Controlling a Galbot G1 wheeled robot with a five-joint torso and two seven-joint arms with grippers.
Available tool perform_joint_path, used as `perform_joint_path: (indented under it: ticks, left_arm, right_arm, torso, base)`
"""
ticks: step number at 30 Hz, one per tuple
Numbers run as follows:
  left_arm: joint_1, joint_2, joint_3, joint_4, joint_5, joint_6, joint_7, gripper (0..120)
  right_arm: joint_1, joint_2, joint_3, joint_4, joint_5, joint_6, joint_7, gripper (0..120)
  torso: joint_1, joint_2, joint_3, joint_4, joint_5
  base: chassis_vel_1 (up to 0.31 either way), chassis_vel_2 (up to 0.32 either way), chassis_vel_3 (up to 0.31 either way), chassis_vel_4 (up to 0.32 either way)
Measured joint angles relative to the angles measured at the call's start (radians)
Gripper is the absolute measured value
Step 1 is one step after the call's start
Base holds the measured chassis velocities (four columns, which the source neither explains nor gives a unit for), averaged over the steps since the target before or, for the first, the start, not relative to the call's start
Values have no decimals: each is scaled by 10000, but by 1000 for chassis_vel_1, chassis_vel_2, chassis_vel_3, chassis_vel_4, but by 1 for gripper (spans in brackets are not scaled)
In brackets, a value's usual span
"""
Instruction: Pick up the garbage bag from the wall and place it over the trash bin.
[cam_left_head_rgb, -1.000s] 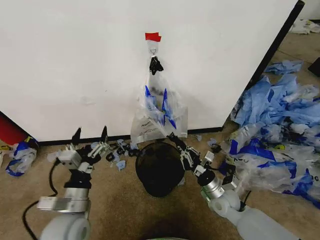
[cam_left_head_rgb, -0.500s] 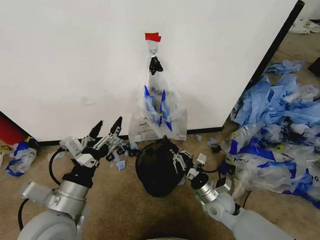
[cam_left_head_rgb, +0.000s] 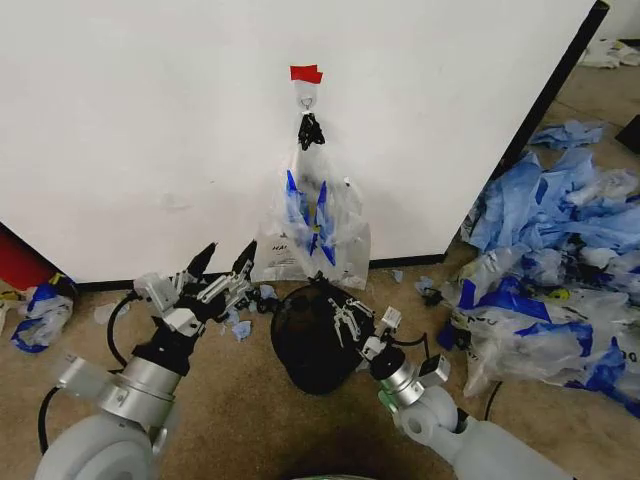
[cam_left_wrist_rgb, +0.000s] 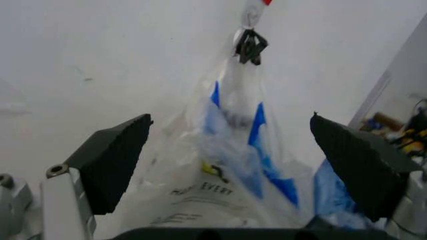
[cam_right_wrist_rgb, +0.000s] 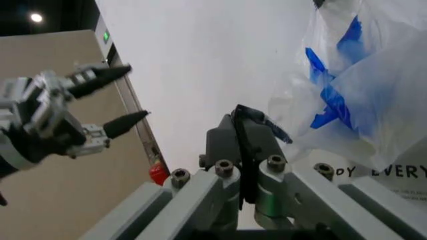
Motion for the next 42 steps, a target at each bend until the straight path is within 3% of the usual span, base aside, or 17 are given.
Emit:
perform_joint_path:
  ticks: [5,10,17,20,25,42]
  left_arm:
    - [-45,330,136,-161,-468,167,-173,94]
    - [-406,1055,217,-843,-2987,736,-211,94]
    - [-1157,1778,625,-678,-4397,727,-172,95]
    - [-1452,1884,830,-432,-4528,705,-245,95]
    - [-2676,2281,1905,740,-4647,634,-579,94]
    - [-5716,2855,4415,2747,-4932,457,-1062,94]
  right_arm:
    - [-162,-113,8,54,-85,-33,-35,0]
    - [-226,2,-80,240,-106,-76,17,0]
    - [-295,122,-252,277,-117,-107,20,0]
    - [-296,157,-279,276,-130,-114,35,0]
    - [-194,369,-395,115,-259,-136,188,0]
    - [-218,500,-310,-92,-387,-133,298,0]
  torso:
    - [0,0,1,-1,-3]
    - [0,0,0,0,-1]
    - [-1,0,-1,-1,6]
    - [0,0,0,-2,-1]
    - [0,0,1,-2,1]
    - [0,0,1,-2,2]
  base:
    - [0,0,0,0]
    - [0,0,0,0]
    - [0,0,0,0]
    - [0,0,0,0]
    - [0,0,0,0]
    - [0,0,0,0]
